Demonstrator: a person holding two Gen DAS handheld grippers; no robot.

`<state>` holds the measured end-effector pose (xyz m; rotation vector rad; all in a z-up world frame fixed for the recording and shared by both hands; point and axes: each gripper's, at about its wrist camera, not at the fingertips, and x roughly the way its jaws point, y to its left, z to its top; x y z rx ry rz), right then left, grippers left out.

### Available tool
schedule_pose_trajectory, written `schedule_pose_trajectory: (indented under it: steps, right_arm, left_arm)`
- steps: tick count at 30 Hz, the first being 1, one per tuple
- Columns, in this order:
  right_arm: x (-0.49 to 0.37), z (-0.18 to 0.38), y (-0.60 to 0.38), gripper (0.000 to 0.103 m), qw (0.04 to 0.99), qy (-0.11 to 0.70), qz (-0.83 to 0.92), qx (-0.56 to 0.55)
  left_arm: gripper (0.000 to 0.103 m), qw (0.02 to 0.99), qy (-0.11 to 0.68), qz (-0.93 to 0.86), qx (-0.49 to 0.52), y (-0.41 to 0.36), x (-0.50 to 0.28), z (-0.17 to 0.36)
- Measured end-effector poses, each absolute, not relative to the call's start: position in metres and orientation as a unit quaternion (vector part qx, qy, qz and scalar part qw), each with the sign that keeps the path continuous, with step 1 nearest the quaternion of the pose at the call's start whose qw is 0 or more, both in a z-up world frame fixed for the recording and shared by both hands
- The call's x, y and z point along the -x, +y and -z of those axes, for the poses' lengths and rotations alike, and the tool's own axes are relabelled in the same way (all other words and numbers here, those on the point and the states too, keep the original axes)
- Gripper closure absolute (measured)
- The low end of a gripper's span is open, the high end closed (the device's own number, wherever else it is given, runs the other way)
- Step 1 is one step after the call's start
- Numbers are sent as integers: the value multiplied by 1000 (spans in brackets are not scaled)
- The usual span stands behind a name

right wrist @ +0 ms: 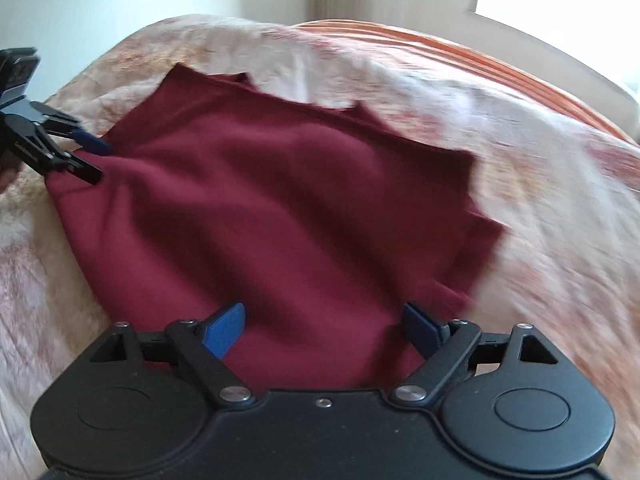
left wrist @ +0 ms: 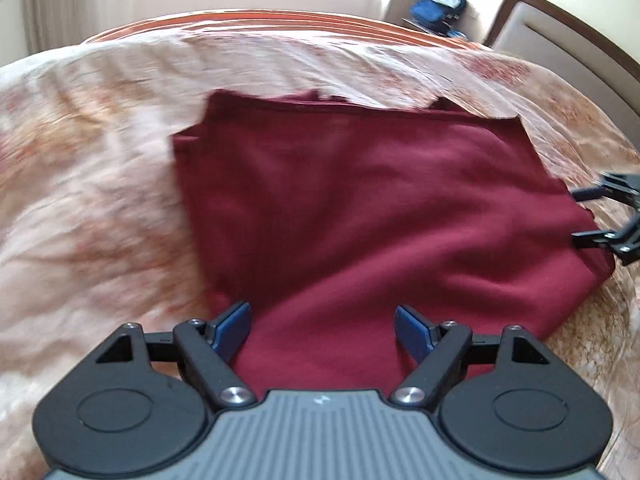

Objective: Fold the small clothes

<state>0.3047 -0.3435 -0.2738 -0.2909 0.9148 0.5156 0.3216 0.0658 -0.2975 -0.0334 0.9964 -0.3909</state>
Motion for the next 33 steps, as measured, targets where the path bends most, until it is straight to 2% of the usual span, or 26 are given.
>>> schedule_pose_trajectory:
  steps: [3,5,15,21,26,29,33]
  right_arm:
    - [-285,254,-360,11,866,440,-213,109]
    - [-274,238,-364,3,874,439,-197,75]
    - [-269,196,-344,1,892,409,-190,-26]
    - [-338,215,-340,1,895,393,-204,-53]
    - [-389,247,-356,3,882,426,-182,-90]
    - [-386,236,-371,1,878,408,-209,-134]
    - [-367,221,-375,1,867,434,-218,-114]
  left_arm:
    - [20,862,471,183,43,79,-316,290]
    - [14,865,467,175,48,83,-309,283]
    - [13,862,475,139,109,93,-265,264]
    - [13,854,497,104,117,82,-212,242]
    - [12,846,517,57,118,65,-167,218]
    - [9,846,515,31,135,54,-155,201]
    - [6,843,511,17,169,35,-158,188]
